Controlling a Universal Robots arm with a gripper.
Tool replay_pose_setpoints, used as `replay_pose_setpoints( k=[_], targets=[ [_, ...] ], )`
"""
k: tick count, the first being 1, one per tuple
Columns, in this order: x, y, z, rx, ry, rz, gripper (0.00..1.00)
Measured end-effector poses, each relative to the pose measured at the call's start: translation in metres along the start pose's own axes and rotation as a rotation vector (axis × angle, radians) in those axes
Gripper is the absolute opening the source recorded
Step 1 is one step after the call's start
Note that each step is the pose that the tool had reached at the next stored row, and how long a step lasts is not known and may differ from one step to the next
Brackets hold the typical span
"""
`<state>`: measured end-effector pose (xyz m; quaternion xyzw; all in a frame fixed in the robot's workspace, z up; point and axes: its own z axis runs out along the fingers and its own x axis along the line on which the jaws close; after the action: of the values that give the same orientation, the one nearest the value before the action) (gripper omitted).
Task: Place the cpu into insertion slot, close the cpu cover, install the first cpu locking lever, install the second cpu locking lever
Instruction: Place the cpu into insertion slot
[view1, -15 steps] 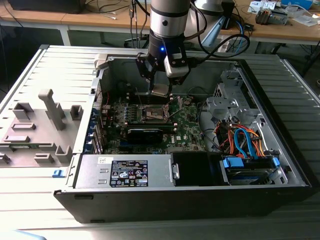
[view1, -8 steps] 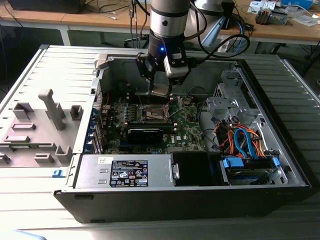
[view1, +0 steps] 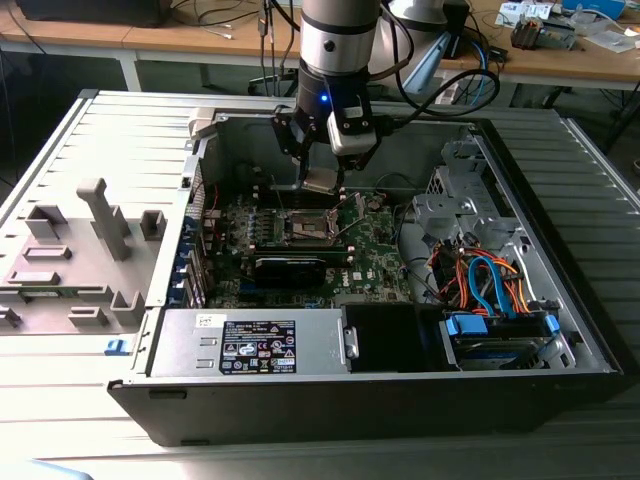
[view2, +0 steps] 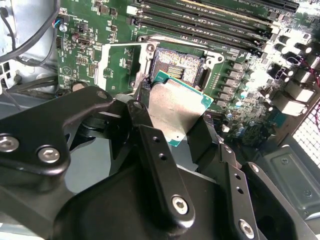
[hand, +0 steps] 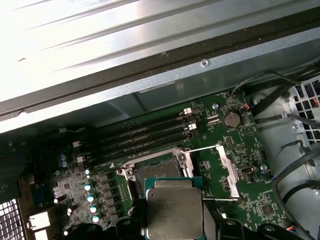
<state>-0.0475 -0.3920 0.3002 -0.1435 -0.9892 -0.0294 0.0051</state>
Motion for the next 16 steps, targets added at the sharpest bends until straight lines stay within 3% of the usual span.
replay_pose_setpoints(
  k=[16],
  targets=[
    [0.0000, 0.0000, 0.0004, -0.0005, -0.0015, 0.026, 0.55]
  ],
)
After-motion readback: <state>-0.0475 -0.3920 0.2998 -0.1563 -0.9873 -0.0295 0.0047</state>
